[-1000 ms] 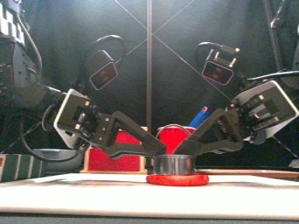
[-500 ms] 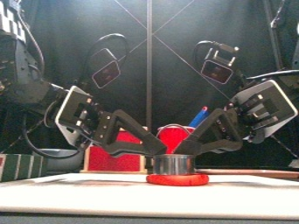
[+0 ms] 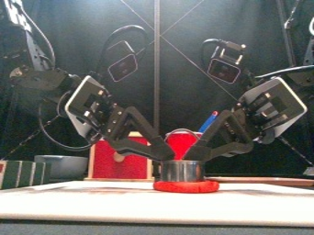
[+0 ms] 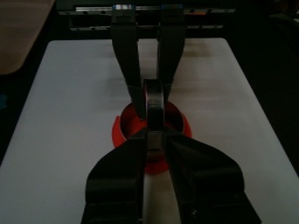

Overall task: Get the cutter from the drawer then cut the dough then place the extra dough in the bowl
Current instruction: Cut the dough

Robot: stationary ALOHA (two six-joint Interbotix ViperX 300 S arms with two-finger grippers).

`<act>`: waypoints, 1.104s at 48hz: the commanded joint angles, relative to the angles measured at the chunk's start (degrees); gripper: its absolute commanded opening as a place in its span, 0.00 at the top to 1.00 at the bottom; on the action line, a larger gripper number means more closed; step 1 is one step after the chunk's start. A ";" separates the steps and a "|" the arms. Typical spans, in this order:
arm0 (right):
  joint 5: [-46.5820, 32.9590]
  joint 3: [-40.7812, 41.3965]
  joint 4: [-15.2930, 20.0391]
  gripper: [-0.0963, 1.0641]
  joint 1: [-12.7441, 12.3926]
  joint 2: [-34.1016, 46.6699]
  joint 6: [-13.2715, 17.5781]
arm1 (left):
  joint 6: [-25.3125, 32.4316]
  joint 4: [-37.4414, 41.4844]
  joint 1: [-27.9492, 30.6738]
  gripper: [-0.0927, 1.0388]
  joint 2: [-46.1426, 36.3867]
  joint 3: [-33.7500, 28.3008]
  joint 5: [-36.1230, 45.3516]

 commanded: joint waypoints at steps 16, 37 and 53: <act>1.14 -2.99 -0.18 0.21 -0.35 -2.99 0.09 | 0.18 0.53 0.70 0.15 -4.48 -2.11 0.00; 3.43 -3.08 -0.18 0.21 -0.70 -6.15 0.18 | 3.78 0.44 0.79 0.16 -11.34 5.01 -0.09; 13.71 -5.01 -0.35 0.21 -3.08 -8.53 0.35 | 5.45 0.00 0.70 0.17 -11.95 8.09 -0.44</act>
